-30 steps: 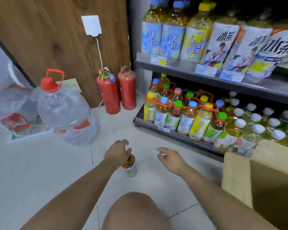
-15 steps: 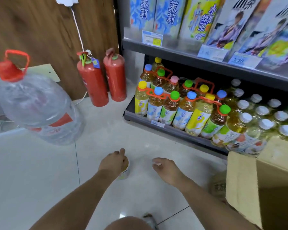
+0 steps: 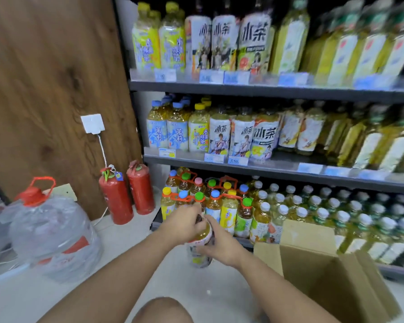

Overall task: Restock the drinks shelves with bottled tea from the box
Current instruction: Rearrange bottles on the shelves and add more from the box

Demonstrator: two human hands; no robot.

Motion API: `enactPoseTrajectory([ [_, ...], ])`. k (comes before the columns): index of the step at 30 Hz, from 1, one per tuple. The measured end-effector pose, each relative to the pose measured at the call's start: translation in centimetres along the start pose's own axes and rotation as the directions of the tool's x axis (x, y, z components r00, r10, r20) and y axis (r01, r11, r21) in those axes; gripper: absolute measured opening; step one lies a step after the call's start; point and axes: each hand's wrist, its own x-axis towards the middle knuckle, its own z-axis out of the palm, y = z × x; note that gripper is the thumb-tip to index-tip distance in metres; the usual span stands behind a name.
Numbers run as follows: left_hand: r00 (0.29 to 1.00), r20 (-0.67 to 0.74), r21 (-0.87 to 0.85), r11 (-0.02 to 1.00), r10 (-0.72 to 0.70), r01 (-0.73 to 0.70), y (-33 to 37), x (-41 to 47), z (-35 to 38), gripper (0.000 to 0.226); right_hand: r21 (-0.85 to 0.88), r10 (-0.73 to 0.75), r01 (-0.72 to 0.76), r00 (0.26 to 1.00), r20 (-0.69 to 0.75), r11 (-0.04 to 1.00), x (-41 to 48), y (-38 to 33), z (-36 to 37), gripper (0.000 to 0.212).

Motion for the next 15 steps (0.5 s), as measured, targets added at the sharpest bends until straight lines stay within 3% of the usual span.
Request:
enactPoseTrajectory([
  [5,0.995,-0.081,-0.047,0.997,0.062,-0.066,8.4,0.8,-5.1,0.030,-0.024,-0.085,0.081,0.974,-0.212,0.996,-5.4,-3.4,-5.0,0.092],
  [8,0.992,-0.118,-0.105,0.992,0.053,-0.066,12.0,1.0,-6.8,0.031,-0.002,-0.087,0.090,0.963,-0.253,0.996,-7.7,-4.2,-7.6,0.096],
  [15,0.981,-0.184,-0.202,0.975,0.059,-0.097,17.4,2.5,-7.6,0.031,-0.047,-0.062,0.050,0.949,-0.310,0.998,-10.2,-5.0,-12.5,0.083],
])
